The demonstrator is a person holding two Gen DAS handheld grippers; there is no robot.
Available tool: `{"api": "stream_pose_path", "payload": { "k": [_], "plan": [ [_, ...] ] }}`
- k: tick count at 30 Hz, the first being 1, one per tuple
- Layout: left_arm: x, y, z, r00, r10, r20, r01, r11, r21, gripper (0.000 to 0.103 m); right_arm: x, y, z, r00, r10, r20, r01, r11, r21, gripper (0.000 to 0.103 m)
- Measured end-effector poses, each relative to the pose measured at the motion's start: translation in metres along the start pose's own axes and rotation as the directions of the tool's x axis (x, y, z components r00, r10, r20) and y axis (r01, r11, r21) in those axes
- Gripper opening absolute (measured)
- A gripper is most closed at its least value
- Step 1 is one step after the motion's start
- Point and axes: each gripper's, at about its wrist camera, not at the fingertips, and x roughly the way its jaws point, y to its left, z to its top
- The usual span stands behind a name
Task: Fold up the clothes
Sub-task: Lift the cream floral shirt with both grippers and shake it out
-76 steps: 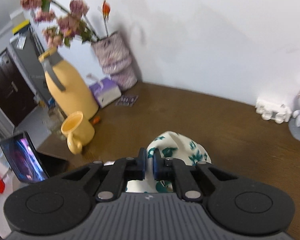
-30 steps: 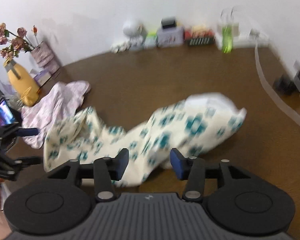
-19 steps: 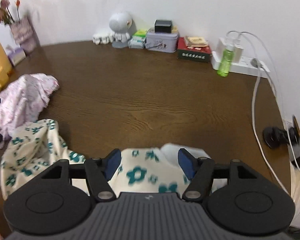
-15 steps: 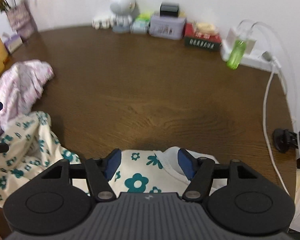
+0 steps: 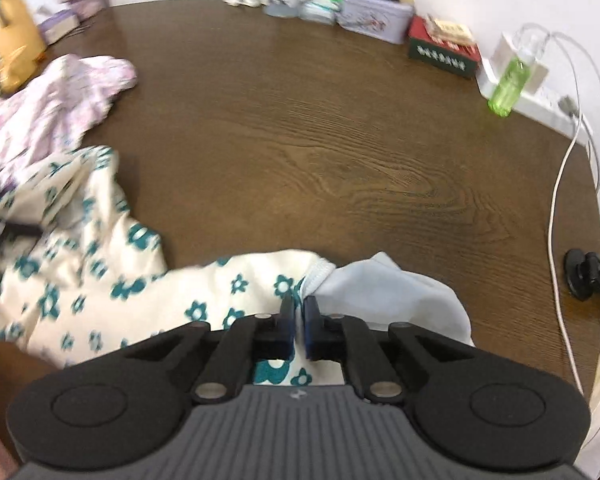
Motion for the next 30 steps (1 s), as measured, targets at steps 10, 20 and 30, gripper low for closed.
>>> {"api": "stream_pose_path", "payload": {
  "k": [10,20,30],
  "plan": [
    [-0.047,0.028,0.002,0.988,0.058,0.144,-0.04,0.991,-0.129,0.007,-0.073,-0.016,-0.032,0.976,-0.002,0.218,-0.016,0.997,0.078,0.003],
    [-0.115,0.076,0.154,0.812,0.329,0.481,-0.198,0.932,-0.303,0.006,-0.131,-0.059,0.087,0.823,-0.27,0.5,0.165,0.955,0.245,0.003],
    [-0.08,0.025,0.065,0.848,0.325,0.419,-0.276,0.945,-0.175,0.006,-0.116,-0.066,0.039,0.835,-0.267,0.481,0.197,0.961,0.193,0.003]
  ]
}}
